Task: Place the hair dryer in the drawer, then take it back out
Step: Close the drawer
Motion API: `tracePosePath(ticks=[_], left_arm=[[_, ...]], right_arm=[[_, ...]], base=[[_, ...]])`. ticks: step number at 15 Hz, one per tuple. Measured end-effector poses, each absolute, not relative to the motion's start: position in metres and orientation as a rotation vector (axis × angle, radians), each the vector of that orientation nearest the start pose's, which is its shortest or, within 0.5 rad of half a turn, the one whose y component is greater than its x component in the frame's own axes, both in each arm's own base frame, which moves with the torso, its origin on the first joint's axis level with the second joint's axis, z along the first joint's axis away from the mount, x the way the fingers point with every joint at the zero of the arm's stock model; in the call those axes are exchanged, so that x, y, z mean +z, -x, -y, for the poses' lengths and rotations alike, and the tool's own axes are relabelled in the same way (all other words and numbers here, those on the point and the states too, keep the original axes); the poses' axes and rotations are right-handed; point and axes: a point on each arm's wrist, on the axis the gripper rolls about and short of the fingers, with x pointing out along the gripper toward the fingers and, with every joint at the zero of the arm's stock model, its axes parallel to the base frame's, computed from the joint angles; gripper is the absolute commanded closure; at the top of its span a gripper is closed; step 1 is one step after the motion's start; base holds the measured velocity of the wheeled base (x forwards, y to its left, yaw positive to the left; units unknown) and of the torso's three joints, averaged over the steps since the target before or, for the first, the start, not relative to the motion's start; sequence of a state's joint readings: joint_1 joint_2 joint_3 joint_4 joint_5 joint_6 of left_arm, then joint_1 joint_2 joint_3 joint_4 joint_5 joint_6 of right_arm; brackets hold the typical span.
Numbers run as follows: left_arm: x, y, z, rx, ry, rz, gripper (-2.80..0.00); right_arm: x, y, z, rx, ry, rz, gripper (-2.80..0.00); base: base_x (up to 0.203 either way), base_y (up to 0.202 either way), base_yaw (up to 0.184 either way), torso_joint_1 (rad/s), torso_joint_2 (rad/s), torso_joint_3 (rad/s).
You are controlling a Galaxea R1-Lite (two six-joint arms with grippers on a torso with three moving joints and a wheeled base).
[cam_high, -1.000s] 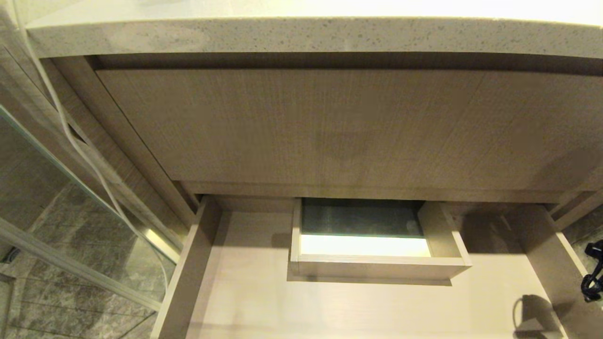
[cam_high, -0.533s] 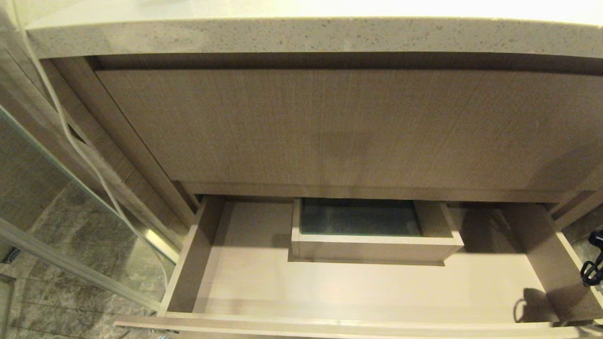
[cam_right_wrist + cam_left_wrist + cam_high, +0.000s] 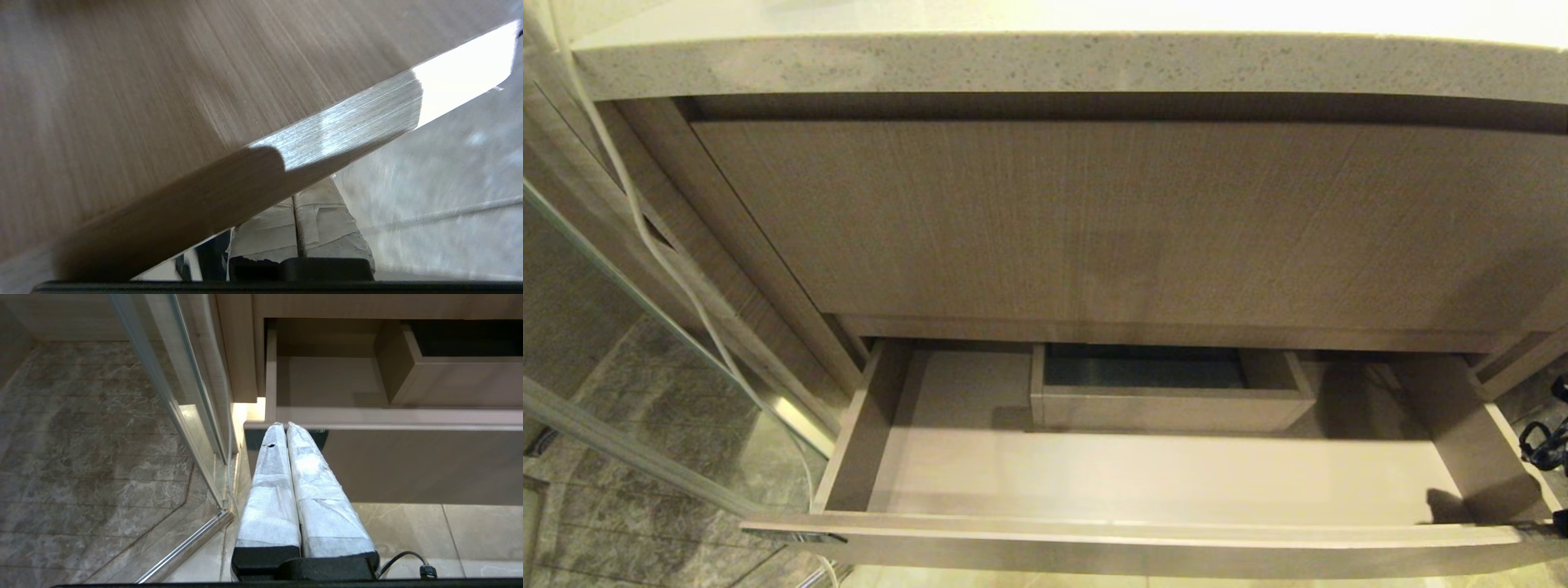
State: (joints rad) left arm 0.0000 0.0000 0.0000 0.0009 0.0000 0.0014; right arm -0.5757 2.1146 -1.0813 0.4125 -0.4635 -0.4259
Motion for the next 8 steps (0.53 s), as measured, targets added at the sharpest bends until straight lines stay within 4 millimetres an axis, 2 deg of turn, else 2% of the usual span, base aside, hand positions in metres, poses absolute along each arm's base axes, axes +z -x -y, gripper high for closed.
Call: tracePosePath(ticks=[4, 8], left_arm=[[0.075, 0.023, 0.0, 0.0, -0.001, -0.001, 0.0], [0.075, 0.023, 0.0, 0.0, -0.001, -0.002, 0.0]], right_arm=[[0.054, -0.273, 0.185, -0.5, 0.24, -1.547, 0.0], [0.059, -0.273, 0.18, -0.475, 0.24, -1.527, 0.0]], base=[[0.0, 0.0, 0.0, 0.0, 0.0, 0.0], [0.0, 0.0, 0.0, 0.0, 0.0, 0.0]])
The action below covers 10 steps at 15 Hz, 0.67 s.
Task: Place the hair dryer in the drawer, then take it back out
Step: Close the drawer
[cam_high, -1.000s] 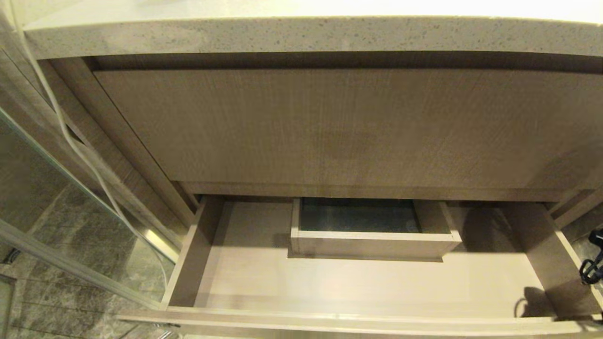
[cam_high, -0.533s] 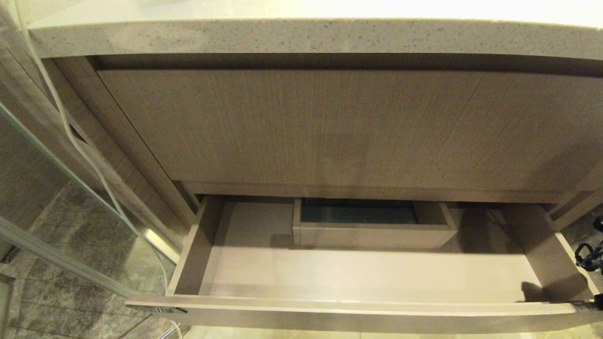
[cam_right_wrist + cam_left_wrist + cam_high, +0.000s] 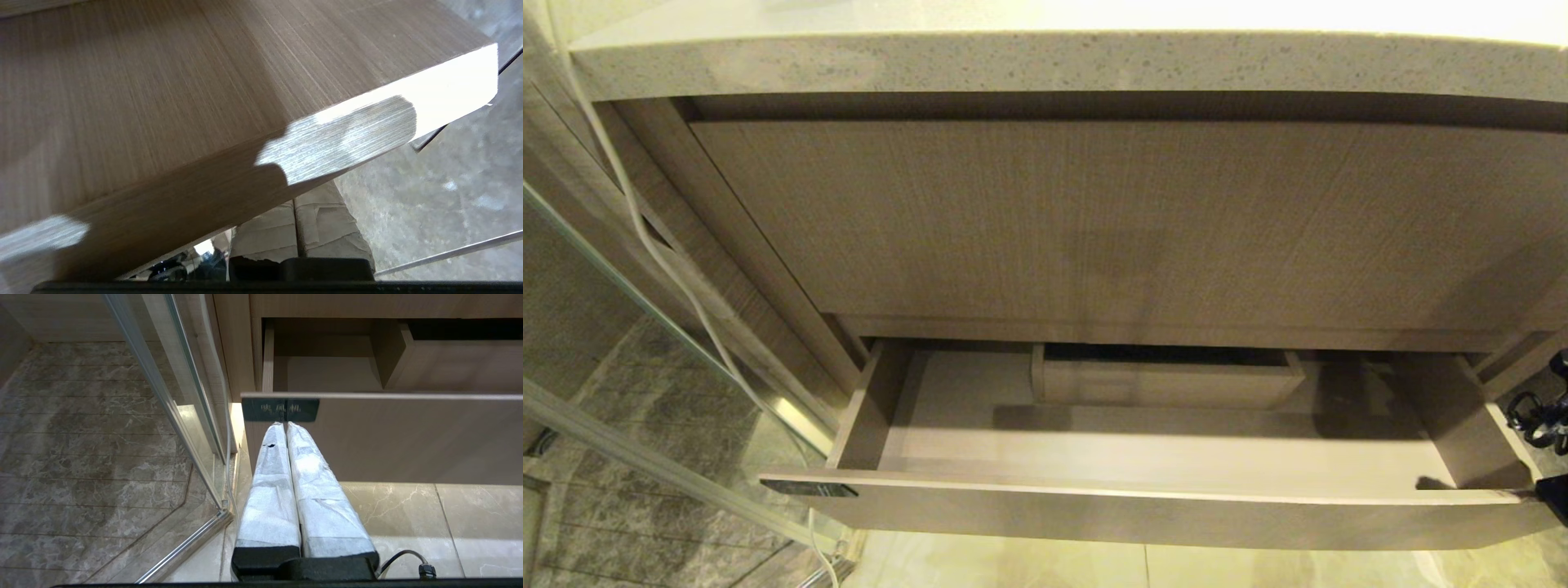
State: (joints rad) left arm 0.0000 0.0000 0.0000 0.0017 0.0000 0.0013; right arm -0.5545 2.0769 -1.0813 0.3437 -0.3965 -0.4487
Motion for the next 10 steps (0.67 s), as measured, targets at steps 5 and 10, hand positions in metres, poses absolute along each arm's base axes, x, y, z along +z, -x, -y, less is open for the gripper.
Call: tracePosePath(ticks=[5, 10], left_arm=[[0.075, 0.023, 0.0, 0.0, -0.001, -0.001, 0.0], [0.076, 0.023, 0.0, 0.0, -0.002, 0.0, 0.0]], right_arm=[[0.072, -0.287, 0.18, -0.474, 0.29, -1.37, 0.0], [0.076, -0.287, 0.178, -0.449, 0.291, -1.354, 0.0]], base=[[0.0, 0.0, 0.0, 0.0, 0.0, 0.0], [0.0, 0.0, 0.0, 0.0, 0.0, 0.0]])
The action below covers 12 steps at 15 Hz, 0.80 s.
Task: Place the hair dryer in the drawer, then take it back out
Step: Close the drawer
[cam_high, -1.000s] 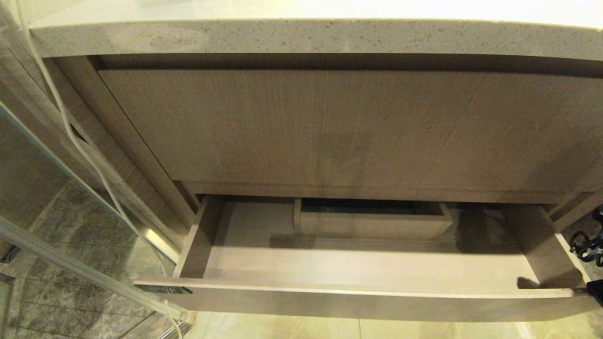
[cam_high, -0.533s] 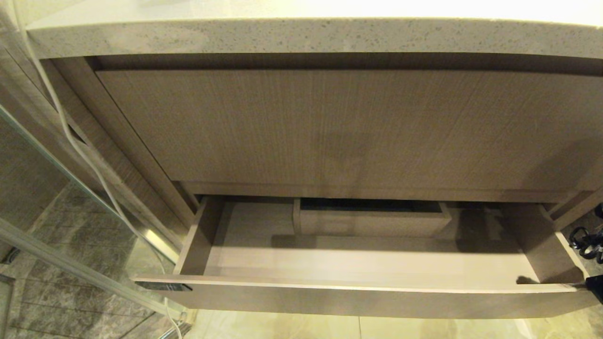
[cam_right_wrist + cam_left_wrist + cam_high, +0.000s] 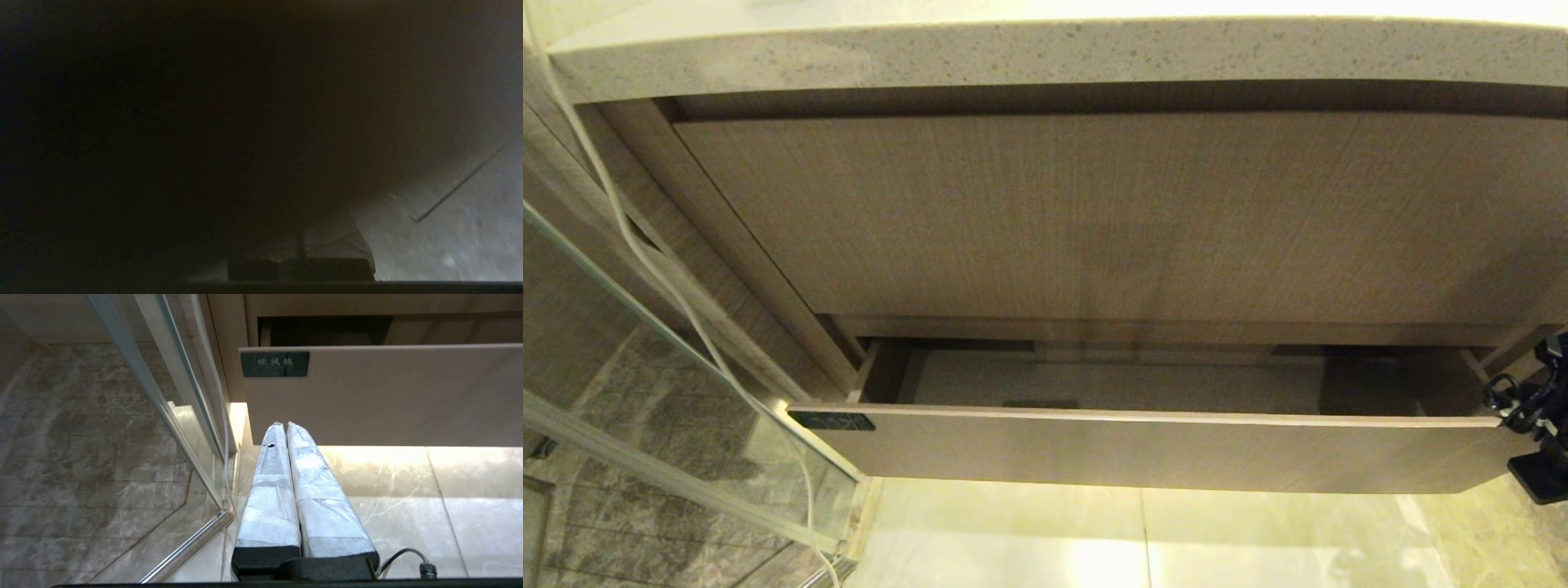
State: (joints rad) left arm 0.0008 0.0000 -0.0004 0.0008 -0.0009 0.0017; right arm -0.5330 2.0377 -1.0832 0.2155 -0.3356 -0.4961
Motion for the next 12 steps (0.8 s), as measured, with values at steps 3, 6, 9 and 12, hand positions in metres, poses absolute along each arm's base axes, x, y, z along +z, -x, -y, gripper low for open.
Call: tracePosePath(ticks=[3, 6, 9, 12], left_arm=[[0.075, 0.023, 0.0, 0.0, -0.002, -0.002, 0.0], [0.075, 0.023, 0.0, -0.002, -0.002, -0.002, 0.0], [0.075, 0.023, 0.0, 0.0, -0.001, -0.001, 0.0], [0.075, 0.023, 0.0, 0.0, -0.002, -0.002, 0.0]], right_arm=[[0.083, -0.287, 0.177, -0.456, 0.296, -1.316, 0.0], [0.09, -0.288, 0.175, -0.449, 0.324, -1.269, 0.0], [0.098, -0.291, 0.175, -0.442, 0.335, -1.197, 0.0], [0.102, -0.294, 0.167, -0.372, 0.366, -1.125, 0.0]], base=[[0.0, 0.0, 0.0, 0.0, 0.0, 0.0], [0.0, 0.0, 0.0, 0.0, 0.0, 0.0], [0.0, 0.0, 0.0, 0.0, 0.0, 0.0], [0.0, 0.0, 0.0, 0.0, 0.0, 0.0]])
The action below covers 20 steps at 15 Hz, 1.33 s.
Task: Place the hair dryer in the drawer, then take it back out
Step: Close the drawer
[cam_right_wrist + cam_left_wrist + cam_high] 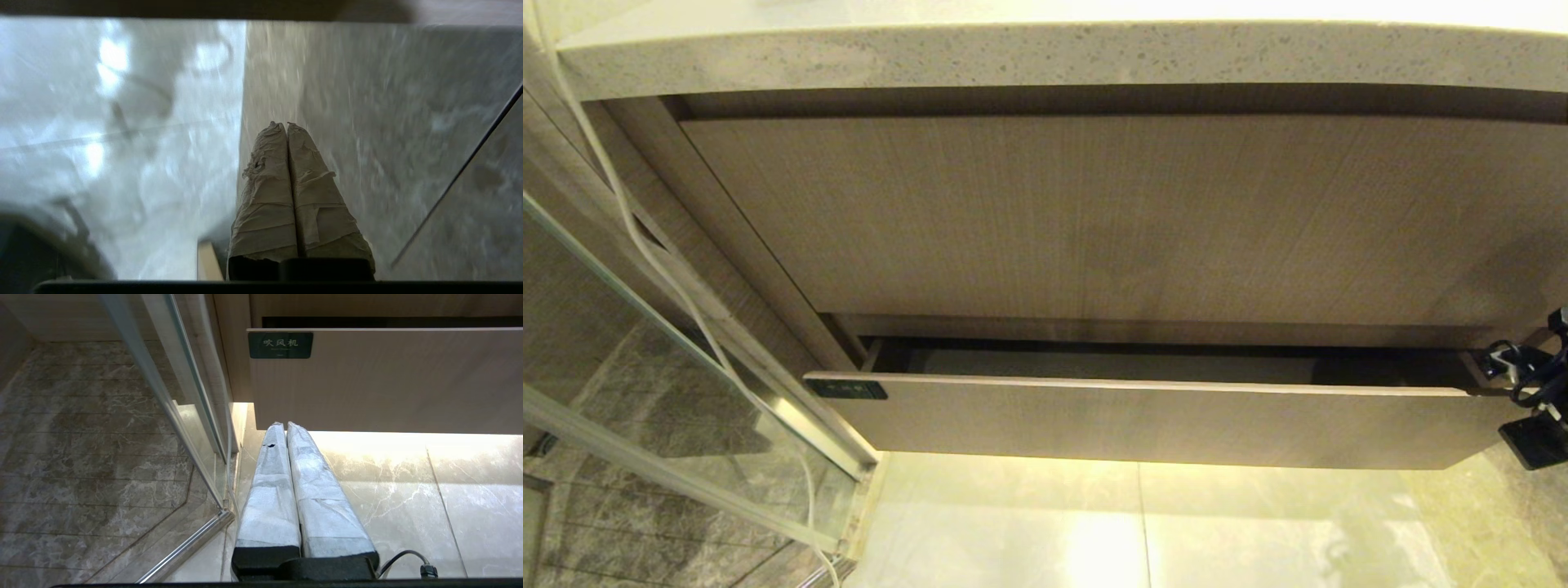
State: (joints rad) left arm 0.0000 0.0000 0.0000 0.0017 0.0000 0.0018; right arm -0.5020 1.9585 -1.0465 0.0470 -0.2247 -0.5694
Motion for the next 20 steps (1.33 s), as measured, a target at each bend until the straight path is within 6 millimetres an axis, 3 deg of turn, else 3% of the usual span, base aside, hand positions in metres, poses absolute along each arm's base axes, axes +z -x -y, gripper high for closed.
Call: tracePosePath(ticks=[10, 17, 20], left_arm=[[0.075, 0.023, 0.0, 0.0, -0.001, -0.001, 0.0], [0.076, 0.023, 0.0, 0.001, -0.001, 0.0, 0.0], [0.075, 0.023, 0.0, -0.001, -0.002, -0.002, 0.0]], right_arm=[[0.106, -0.283, 0.15, -0.171, 0.62, -0.794, 0.0], [0.143, -0.295, 0.144, -0.254, 0.788, -0.342, 0.0], [0.15, -0.293, 0.14, -0.237, 0.8, -0.302, 0.0]], base=[[0.0, 0.0, 0.0, 0.0, 0.0, 0.0], [0.0, 0.0, 0.0, 0.0, 0.0, 0.0], [0.0, 0.0, 0.0, 0.0, 0.0, 0.0]])
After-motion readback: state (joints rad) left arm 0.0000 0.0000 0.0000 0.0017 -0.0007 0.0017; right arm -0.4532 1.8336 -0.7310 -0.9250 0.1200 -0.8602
